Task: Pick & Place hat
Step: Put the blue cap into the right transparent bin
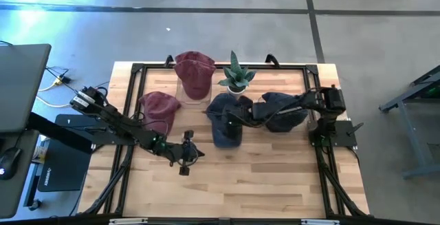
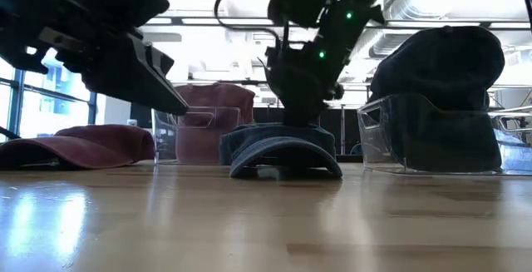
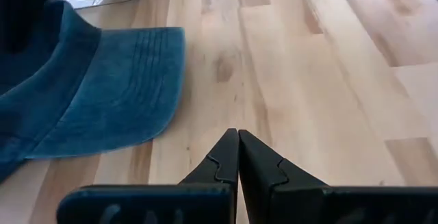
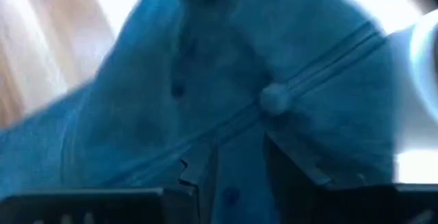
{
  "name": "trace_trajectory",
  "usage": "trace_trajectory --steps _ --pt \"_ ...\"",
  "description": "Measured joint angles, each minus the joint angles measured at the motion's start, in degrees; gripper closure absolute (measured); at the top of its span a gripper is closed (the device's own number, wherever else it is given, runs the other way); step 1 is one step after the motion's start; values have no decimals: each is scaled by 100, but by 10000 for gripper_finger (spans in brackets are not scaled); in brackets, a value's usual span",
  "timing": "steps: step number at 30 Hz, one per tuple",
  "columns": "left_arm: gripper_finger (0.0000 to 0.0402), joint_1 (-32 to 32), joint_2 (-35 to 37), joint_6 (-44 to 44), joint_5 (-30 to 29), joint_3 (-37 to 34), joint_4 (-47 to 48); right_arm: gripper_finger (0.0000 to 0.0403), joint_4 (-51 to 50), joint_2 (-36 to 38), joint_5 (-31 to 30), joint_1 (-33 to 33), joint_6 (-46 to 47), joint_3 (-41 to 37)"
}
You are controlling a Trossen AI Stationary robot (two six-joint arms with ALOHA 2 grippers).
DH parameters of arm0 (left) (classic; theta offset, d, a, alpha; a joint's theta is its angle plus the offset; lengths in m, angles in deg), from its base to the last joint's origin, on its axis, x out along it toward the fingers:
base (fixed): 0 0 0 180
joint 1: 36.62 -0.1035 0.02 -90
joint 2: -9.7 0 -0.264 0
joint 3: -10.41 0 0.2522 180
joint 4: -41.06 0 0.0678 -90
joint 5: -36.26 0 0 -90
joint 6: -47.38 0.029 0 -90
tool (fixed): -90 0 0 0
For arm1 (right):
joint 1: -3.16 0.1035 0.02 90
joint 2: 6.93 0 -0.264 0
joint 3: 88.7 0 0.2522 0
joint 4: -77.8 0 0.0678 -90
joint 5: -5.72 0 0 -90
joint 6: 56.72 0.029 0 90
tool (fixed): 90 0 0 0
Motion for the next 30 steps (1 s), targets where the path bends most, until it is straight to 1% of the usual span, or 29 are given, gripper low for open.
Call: trace_trajectory --steps 3,5,7,9,12,14,17,20,22,25,28,30 --pt "397 -5 -10 -20 96 0 -15 308 -246 -97 855 49 23 178" --pt "397 -4 -10 -59 238 0 -20 318 -353 -97 1552 235 173 286" --pt "397 -2 -10 -63 294 0 -22 328 -349 -101 2096 516 210 376" --pt "397 6 -10 -91 376 0 -66 334 -74 -103 2401 850 -19 444" --pt "397 119 -10 -98 378 0 -213 341 306 -93 2567 1299 -464 466" --pt "397 203 -9 -78 379 0 -338 343 240 -67 2398 1524 -600 455" --pt "397 238 -8 -26 355 0 -523 340 232 78 1538 1733 -623 455" --pt "397 229 9 36 322 0 -540 324 71 266 790 1820 -1042 458" --pt "397 218 12 44 317 0 -530 303 -242 337 459 1828 -1333 458" --pt "397 218 12 44 315 0 -457 256 -674 333 234 1763 -1602 438" --pt "397 218 12 48 201 0 -444 204 -761 209 100 1682 -1866 292" --pt "397 218 12 47 191 0 -423 178 -809 124 -35 1633 -1964 201"
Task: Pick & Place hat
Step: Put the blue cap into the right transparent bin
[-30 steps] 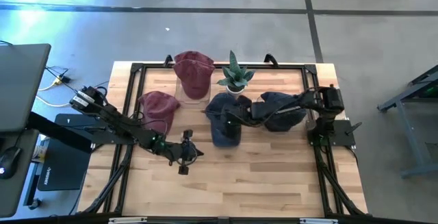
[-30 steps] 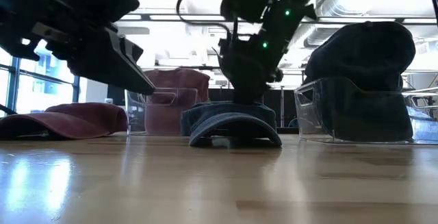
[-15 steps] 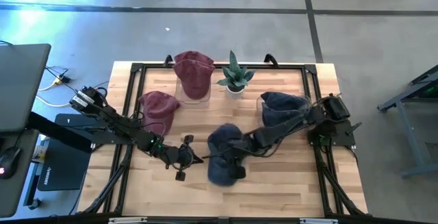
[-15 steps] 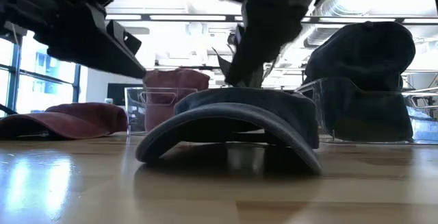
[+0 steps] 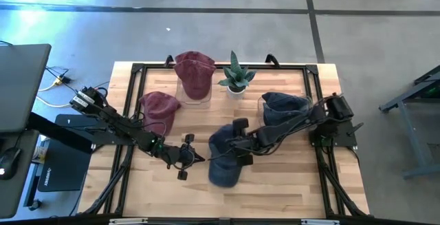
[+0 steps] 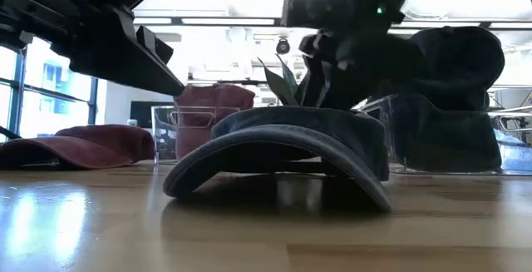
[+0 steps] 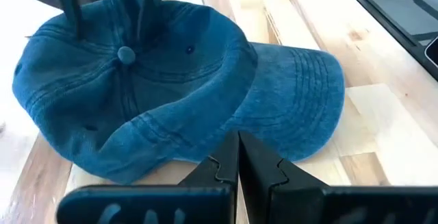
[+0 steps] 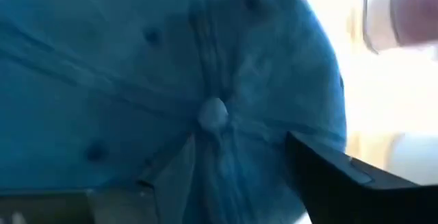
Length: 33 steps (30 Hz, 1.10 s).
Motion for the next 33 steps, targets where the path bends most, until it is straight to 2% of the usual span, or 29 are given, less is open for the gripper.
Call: trace_trajectory --steps 3,6,9,15,16,21,24,28,30,33 --pt "397 0 0 5 2 0 17 167 76 -80 -247 -24 -155 -63" --pt "397 0 2 6 24 0 37 191 124 -177 -87 -25 -369 -183" --pt "397 0 2 6 23 0 73 242 230 -221 146 -52 -448 -268" --pt "397 0 2 10 26 0 108 378 220 -249 93 -54 -487 -331" --pt "397 0 2 13 29 0 106 389 226 -249 95 -52 -537 -331" --pt "397 0 2 17 33 0 103 382 49 -194 53 -73 -516 -97" --pt "397 0 9 183 28 71 28 396 -258 50 258 -89 -542 200" --pt "397 121 471 934 64 593 356 392 -384 563 782 -93 -581 548" --pt "397 201 674 1301 0 895 887 393 -322 866 1416 -116 -464 652" --pt "397 294 850 1981 -341 1442 1403 399 -15 1209 2715 -173 -218 615"
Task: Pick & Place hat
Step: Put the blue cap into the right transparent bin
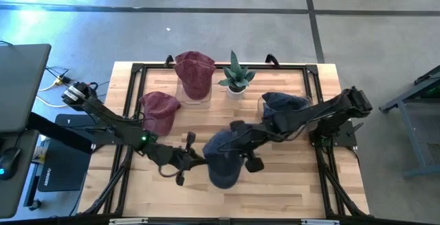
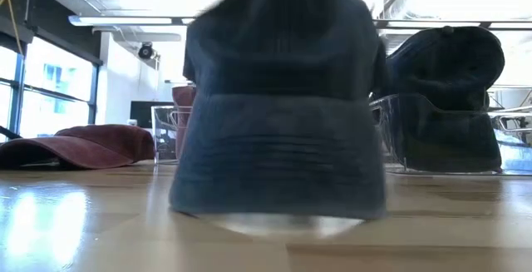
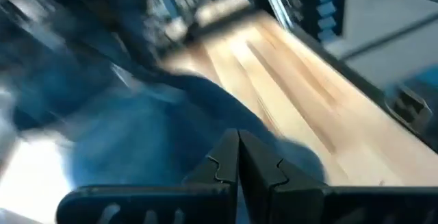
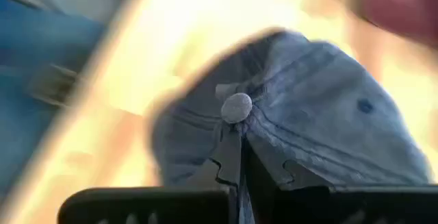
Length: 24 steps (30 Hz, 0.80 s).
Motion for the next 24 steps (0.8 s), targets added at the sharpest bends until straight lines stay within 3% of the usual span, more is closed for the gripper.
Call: trace_trajectory --steps 2,5,12,17,24 --pt "397 10 86 385 -279 312 108 398 411 138 526 -10 -24 -132" --pt "397 -74 56 662 -487 593 334 394 825 177 820 1 -120 -307" --pt "397 -785 2 484 -257 673 478 399 1181 104 1314 50 -562 -590" --pt "397 -1501 -32 -530 1129 669 719 396 1417 118 1362 192 -750 -588" --pt "397 -1800 -1065 -1104 2478 668 270 400 1654 120 1353 393 -967 -586"
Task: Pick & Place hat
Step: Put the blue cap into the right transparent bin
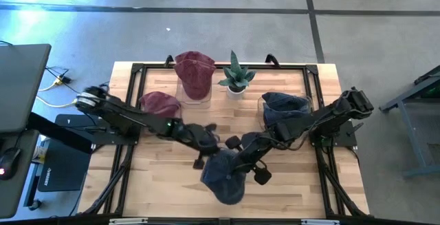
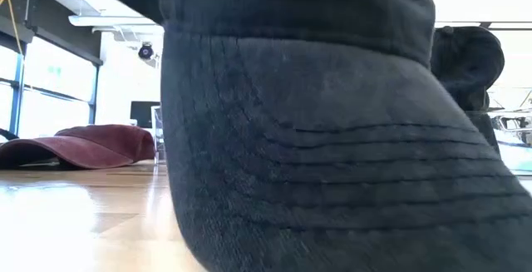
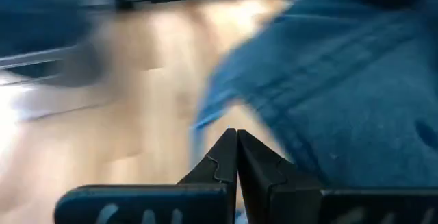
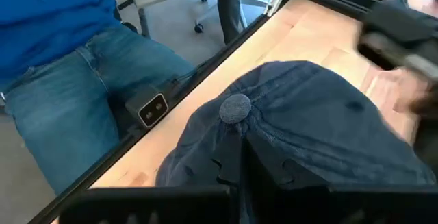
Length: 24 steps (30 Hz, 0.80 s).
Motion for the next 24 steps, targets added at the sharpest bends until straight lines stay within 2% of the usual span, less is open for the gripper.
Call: trace_trajectory --steps 3,6,8,11,14,17,20,22,24 --pt "397 26 -519 22 952 -7 -592 397 -7 0 8 16 67 0" --pt "397 82 -905 45 1853 -7 -1563 393 -57 0 20 11 259 0" --pt "397 126 -1098 -54 2128 5 -2030 394 -92 0 35 16 342 0" --pt "397 123 -1241 -133 2271 105 -1869 397 -155 2 34 70 451 0" --pt "397 74 -1189 -124 1618 264 -949 397 -200 2 8 144 470 0" --pt "397 34 -717 -90 509 370 498 395 -217 7 -68 219 479 0" --pt "397 60 -306 -170 -779 554 1428 396 -233 7 -452 276 479 0" --pt "397 164 -165 -197 -1192 547 1513 398 -285 7 -649 280 479 0" --pt "397 268 -80 7 -1174 548 1209 398 -312 7 -734 273 476 0"
